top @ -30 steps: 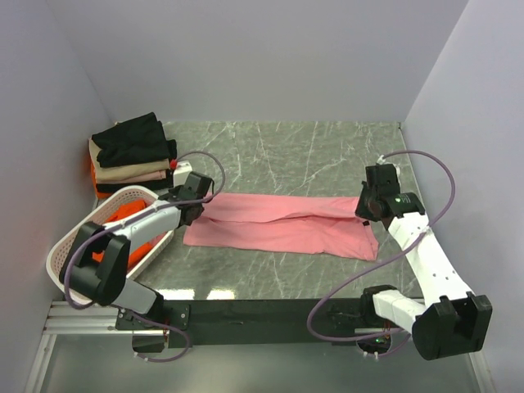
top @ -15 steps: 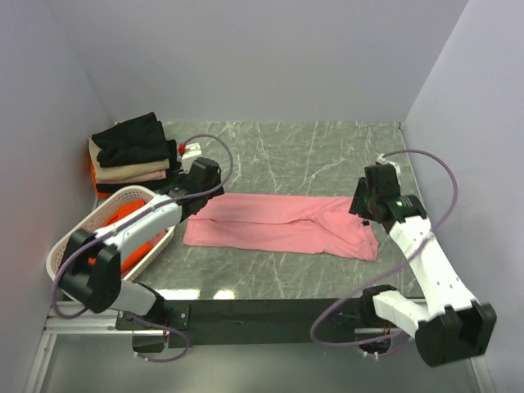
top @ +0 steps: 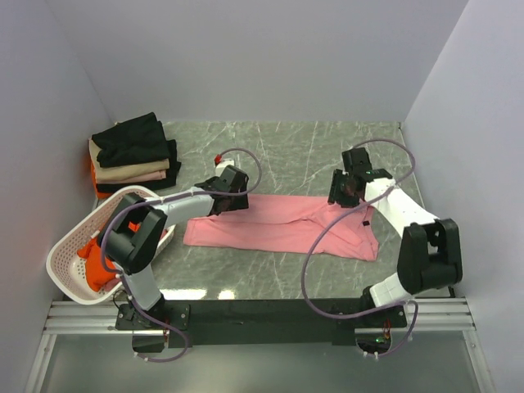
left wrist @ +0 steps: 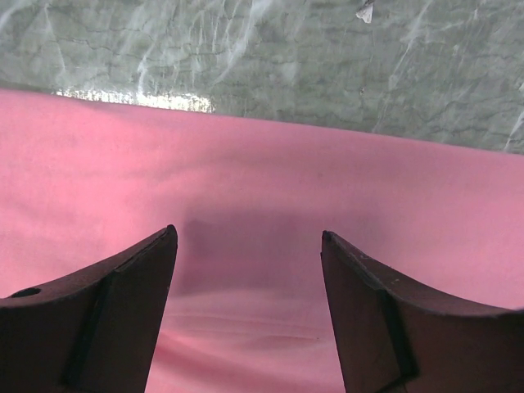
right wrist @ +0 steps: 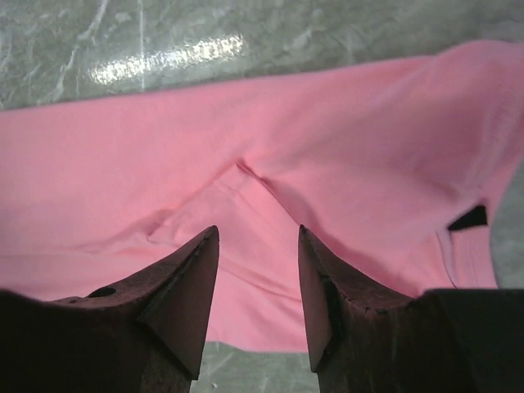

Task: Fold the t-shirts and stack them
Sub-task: Fold the tshirt

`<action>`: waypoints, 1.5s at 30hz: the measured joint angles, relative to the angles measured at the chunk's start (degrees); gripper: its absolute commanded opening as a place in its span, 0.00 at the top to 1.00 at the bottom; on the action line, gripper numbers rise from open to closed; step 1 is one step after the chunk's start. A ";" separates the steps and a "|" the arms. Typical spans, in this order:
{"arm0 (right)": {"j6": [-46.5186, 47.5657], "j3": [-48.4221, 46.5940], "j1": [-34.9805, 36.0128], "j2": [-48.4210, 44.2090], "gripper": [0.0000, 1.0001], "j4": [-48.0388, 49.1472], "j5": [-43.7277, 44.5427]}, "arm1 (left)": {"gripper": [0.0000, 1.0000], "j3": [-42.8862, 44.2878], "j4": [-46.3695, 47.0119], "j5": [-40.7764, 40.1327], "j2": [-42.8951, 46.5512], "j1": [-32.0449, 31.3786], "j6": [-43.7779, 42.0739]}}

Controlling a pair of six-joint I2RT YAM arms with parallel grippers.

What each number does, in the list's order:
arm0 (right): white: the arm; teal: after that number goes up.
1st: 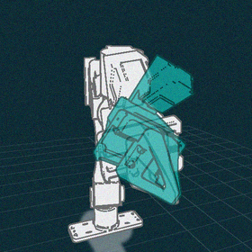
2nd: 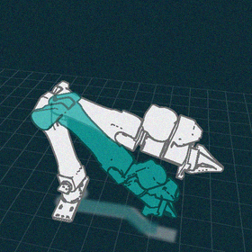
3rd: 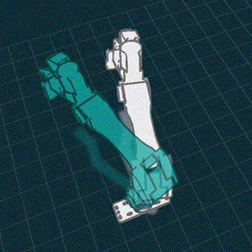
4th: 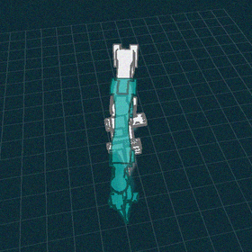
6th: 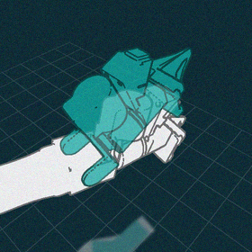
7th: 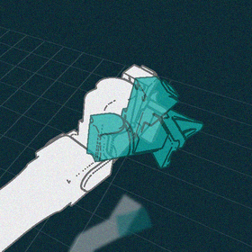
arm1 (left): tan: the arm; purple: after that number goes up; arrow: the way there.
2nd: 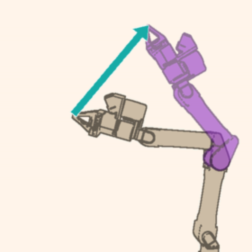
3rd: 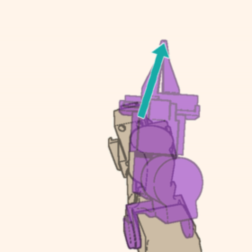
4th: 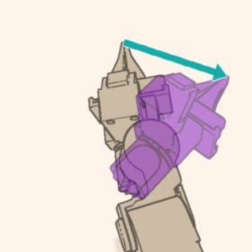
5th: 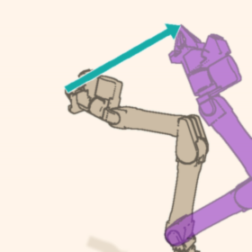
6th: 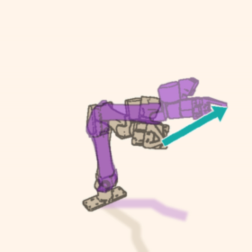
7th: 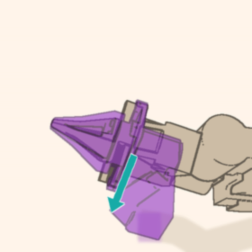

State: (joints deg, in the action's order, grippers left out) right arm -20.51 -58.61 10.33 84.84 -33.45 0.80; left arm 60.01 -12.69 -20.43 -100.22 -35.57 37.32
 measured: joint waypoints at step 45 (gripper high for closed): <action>0.13 0.76 3.17 8.72 1.00 6.32 -2.12 | 0.23 -2.49 1.51 0.04 -0.74 -0.13 0.44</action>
State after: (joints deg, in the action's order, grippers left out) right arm -20.38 -57.84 13.50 93.56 -27.14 -1.32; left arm 57.52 -11.18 -20.38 -100.97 -35.70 37.76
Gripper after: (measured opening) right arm 0.010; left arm 0.768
